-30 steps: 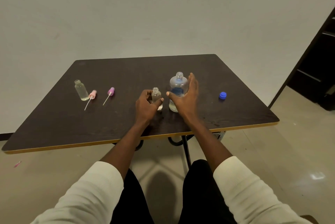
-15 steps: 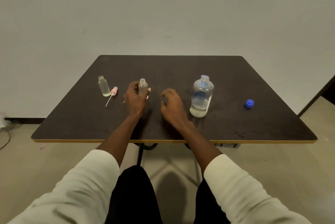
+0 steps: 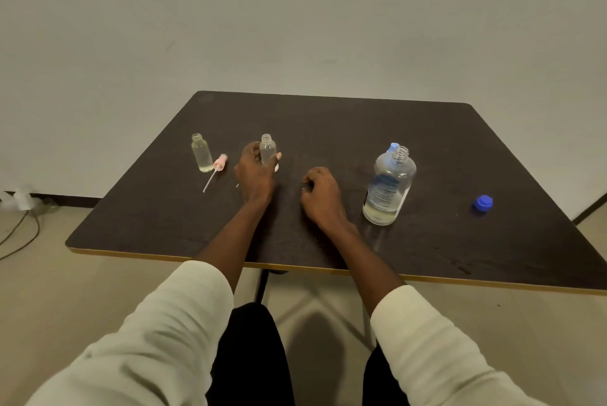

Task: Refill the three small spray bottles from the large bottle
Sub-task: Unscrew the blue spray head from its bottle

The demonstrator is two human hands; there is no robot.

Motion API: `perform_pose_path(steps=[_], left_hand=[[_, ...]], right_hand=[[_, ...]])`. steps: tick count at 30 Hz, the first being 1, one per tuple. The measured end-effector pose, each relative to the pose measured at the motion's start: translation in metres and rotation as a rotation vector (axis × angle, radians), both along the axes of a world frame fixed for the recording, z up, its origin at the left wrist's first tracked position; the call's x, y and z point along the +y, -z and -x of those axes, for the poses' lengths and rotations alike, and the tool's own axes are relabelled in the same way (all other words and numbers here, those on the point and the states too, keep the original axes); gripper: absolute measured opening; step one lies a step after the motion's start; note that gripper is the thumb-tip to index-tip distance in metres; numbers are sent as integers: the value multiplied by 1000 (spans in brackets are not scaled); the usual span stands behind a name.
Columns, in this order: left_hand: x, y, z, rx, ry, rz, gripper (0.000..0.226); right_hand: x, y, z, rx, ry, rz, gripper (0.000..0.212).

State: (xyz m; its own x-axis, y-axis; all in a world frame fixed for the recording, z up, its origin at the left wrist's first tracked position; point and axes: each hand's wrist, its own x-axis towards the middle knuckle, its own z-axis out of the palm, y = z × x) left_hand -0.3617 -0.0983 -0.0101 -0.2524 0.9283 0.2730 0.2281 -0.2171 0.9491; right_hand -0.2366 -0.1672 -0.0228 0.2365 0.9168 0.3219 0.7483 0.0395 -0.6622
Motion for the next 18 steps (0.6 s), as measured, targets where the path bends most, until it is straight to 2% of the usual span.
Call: perform_pose_path(steps=[8, 12, 16, 18], left_hand=[[2, 5, 1, 89, 31, 10, 39], [-1, 4, 3, 113, 38, 28, 51], [-16, -2, -1, 164, 9, -11, 62], [-30, -8, -2, 174, -20, -78, 59]], right_hand=[[-1, 2, -2, -8, -12, -22, 13], [-1, 2, -3, -2, -22, -43, 14], [-4, 2, -2, 14, -21, -102, 20], [-14, -3, 1, 13, -35, -165, 24]])
